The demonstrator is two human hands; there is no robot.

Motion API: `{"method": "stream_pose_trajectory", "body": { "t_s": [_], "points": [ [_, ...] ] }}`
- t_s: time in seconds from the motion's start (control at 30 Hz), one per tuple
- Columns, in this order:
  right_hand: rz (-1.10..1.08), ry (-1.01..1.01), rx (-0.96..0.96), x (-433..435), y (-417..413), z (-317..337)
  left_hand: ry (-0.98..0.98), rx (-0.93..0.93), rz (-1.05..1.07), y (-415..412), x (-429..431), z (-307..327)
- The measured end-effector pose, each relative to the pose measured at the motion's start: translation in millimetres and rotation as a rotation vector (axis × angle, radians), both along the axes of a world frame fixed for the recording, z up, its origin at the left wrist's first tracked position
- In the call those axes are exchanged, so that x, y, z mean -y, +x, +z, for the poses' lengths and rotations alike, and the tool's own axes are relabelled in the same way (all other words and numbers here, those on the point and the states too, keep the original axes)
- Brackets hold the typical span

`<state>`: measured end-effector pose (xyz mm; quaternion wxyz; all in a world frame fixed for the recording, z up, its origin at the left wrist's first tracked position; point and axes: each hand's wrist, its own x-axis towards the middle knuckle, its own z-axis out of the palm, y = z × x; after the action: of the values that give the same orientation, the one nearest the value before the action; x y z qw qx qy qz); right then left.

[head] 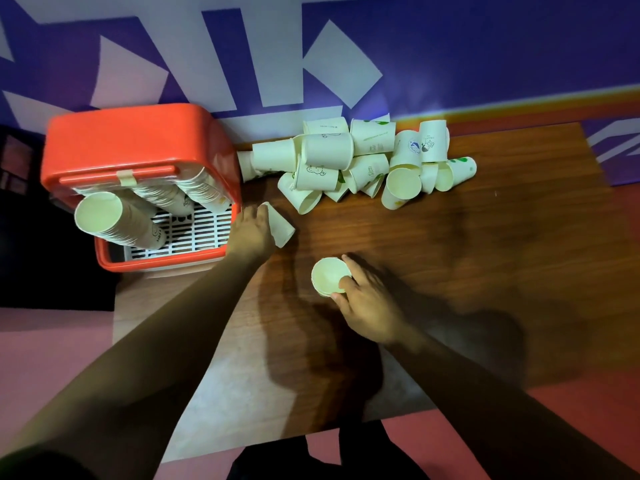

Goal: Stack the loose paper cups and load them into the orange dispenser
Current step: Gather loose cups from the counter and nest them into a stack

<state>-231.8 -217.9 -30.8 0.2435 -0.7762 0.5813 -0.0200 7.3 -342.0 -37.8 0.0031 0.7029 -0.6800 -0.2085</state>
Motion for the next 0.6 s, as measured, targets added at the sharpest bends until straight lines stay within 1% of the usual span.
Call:
{"method": "stream_pose_trajectory", "body": {
  "t_s": [0.1,0.17,0.23,0.33,0.43,0.53,0.6],
  "points": [
    [-0.049,0.108,0.116,-3,-2,-3,-0.053,-0.059,-0.018,2,-8,-8],
    [-0.134,0.187,0.222,0,-8,0,-0.094,-0.169,0.007,4,-12,-9],
    [-0.226,0.132,0.246,9,-16,5,-0.116,-0.288,0.090,2,-16,-3],
    [-0.418,0.023,0.208,34,-34,17,-0.132,-0.494,0.189,0,-28,18],
    [-0.498,-0.085,0.078,67,-59,28,-0.158,-0.712,0.226,2,-42,48],
    [-0.492,-0.154,0.010,98,-78,29,-0.143,-0.834,0.159,-3,-58,75],
    [-0.490,-0.147,-0.027,114,-86,26,-0.111,-0.874,0.074,-11,-71,87]
  ]
}}
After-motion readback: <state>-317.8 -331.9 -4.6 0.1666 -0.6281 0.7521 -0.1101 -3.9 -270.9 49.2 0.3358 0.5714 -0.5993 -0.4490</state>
